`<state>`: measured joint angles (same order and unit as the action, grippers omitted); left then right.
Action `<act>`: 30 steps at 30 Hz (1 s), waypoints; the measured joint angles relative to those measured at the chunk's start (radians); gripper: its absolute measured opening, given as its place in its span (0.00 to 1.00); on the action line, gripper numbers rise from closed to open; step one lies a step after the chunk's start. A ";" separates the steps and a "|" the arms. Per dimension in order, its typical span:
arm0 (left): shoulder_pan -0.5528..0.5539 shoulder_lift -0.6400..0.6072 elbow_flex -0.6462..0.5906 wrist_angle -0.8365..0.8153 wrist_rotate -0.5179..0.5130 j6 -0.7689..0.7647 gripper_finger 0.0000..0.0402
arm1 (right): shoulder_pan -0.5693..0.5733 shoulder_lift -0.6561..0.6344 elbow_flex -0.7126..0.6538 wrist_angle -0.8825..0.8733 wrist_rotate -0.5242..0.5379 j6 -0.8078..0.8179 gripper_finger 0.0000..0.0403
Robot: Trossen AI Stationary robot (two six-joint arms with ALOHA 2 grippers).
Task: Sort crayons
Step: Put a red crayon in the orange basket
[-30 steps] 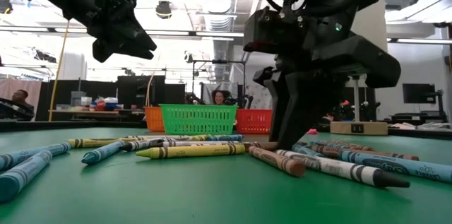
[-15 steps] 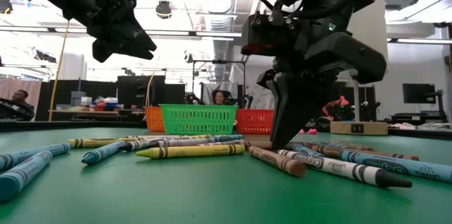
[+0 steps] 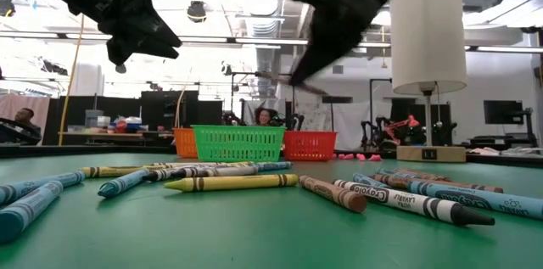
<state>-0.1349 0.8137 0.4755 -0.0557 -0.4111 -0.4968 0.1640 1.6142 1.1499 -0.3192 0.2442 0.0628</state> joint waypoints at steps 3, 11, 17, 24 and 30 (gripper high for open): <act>0.000 -0.043 0.000 -0.028 -0.026 -0.008 0.30 | -0.048 -0.016 0.000 0.097 0.067 -0.008 0.01; 0.000 -0.070 0.000 -0.055 -0.071 -0.013 0.30 | -0.209 0.120 0.000 0.602 0.102 -0.076 0.00; 0.000 -0.068 0.000 -0.093 -0.072 -0.015 0.30 | -0.313 0.290 0.006 1.005 0.099 -0.058 0.00; 0.000 -0.068 0.000 -0.135 -0.072 -0.021 0.30 | -0.399 0.469 0.134 1.113 0.025 0.024 0.00; 0.000 -0.068 0.000 -0.143 -0.072 -0.023 0.30 | -0.430 0.559 0.267 1.008 -0.011 0.043 0.00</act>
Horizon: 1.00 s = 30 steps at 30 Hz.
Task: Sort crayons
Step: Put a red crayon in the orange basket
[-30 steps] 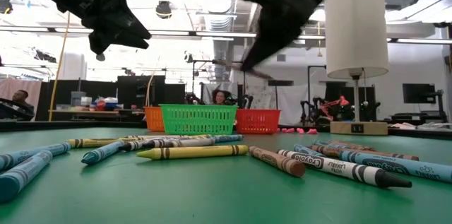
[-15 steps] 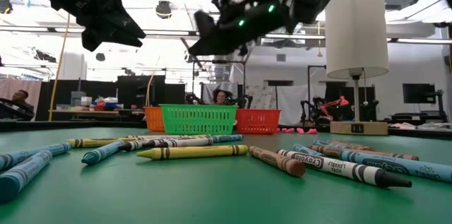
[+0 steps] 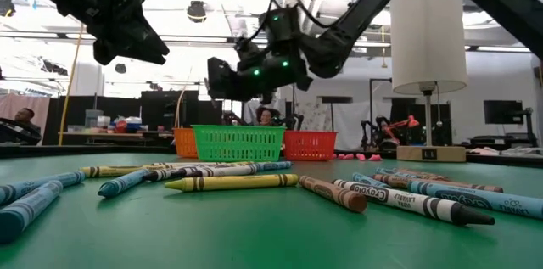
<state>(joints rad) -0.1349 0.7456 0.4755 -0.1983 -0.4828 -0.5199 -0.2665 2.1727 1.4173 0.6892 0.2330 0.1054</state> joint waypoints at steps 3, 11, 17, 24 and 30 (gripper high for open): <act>-0.001 0.000 0.000 -0.003 0.000 -0.005 0.30 | -0.011 0.023 0.063 -0.080 -0.001 0.000 0.02; -0.001 0.000 0.000 -0.008 0.000 -0.019 0.30 | -0.025 0.026 0.136 -0.263 0.000 0.002 0.15; -0.001 0.000 0.000 -0.007 0.001 -0.027 0.30 | -0.028 0.025 0.136 -0.275 -0.009 0.001 0.23; -0.001 0.000 0.000 -0.025 0.057 -0.073 0.30 | 0.002 -0.156 0.137 -0.544 -0.240 -0.125 0.24; -0.002 0.000 0.000 -0.030 0.059 -0.109 0.30 | 0.093 -0.346 0.135 -1.102 -0.300 -0.183 0.24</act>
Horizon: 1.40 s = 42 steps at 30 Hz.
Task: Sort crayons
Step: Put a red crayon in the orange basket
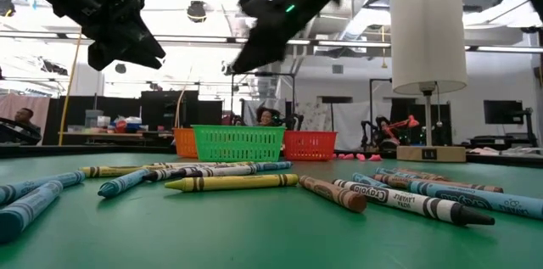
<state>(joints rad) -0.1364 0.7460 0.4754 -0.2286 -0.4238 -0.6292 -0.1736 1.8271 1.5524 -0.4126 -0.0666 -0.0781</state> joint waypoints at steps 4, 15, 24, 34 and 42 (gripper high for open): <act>0.000 0.000 0.000 0.000 -0.003 -0.003 0.30 | 0.081 -0.108 0.000 -0.361 0.000 0.200 0.24; 0.001 0.000 0.000 -0.005 0.024 -0.047 0.30 | 0.408 -0.152 -0.173 -0.666 0.169 1.043 0.24; 0.001 0.000 0.000 -0.001 0.018 -0.040 0.30 | 0.578 -0.145 -0.377 -0.438 0.190 1.463 0.24; 0.001 0.000 0.000 0.001 0.007 -0.038 0.30 | 0.596 -0.144 -0.488 -0.283 0.253 1.565 0.24; 0.001 0.000 0.000 -0.005 0.005 -0.038 0.30 | 0.590 -0.080 -0.490 -0.225 0.261 1.565 0.24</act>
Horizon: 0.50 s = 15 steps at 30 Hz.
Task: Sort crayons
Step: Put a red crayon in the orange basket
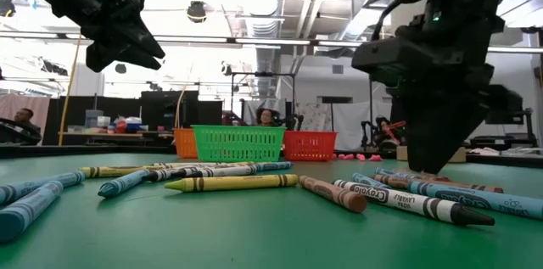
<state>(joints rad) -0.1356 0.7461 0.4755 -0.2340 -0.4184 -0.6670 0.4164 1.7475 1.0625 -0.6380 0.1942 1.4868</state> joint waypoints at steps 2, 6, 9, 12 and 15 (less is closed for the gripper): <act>0.000 0.000 0.000 0.000 0.000 0.000 0.30 | 0.000 0.018 0.001 0.014 0.000 0.000 0.24; 0.000 0.000 0.000 -0.001 0.000 -0.001 0.30 | 0.000 0.022 0.004 0.013 -0.001 -0.002 0.24; 0.000 0.000 0.000 -0.001 0.000 -0.001 0.30 | 0.000 0.012 0.004 -0.001 -0.005 -0.002 0.24; 0.000 0.000 0.000 -0.002 0.000 -0.001 0.30 | 0.000 0.007 0.003 -0.024 -0.012 -0.006 0.24; 0.000 0.000 0.000 -0.002 0.000 0.000 0.30 | 0.000 0.006 0.003 -0.031 -0.035 -0.027 0.24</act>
<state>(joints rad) -0.1356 0.7464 0.4755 -0.2363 -0.4183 -0.6674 0.4164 1.7535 1.0657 -0.6692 0.1594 1.4598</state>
